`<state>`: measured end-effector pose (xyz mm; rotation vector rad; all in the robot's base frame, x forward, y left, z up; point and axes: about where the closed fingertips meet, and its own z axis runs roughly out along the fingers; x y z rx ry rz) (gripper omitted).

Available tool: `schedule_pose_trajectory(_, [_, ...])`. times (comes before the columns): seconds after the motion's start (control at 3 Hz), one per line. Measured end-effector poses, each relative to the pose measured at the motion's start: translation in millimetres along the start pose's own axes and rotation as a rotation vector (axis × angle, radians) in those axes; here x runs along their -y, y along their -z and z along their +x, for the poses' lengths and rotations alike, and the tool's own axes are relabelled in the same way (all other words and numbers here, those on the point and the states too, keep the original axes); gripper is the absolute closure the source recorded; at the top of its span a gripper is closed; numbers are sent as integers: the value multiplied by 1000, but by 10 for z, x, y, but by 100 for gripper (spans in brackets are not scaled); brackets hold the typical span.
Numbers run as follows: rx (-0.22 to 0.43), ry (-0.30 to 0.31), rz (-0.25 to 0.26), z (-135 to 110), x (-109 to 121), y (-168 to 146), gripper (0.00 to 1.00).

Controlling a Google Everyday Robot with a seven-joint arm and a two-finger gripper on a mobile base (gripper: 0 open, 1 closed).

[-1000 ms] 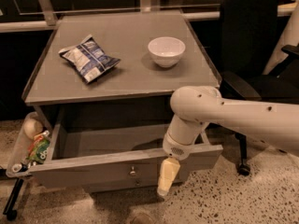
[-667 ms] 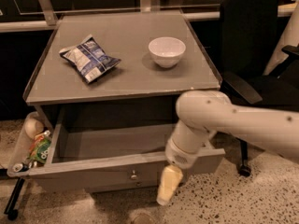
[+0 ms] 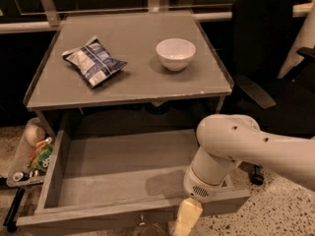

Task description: Open top drawer

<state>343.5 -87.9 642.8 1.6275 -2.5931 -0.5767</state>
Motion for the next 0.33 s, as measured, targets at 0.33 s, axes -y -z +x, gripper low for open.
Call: schedule_pose_trajectory(0.33, [0,0,0,0,0,0,0])
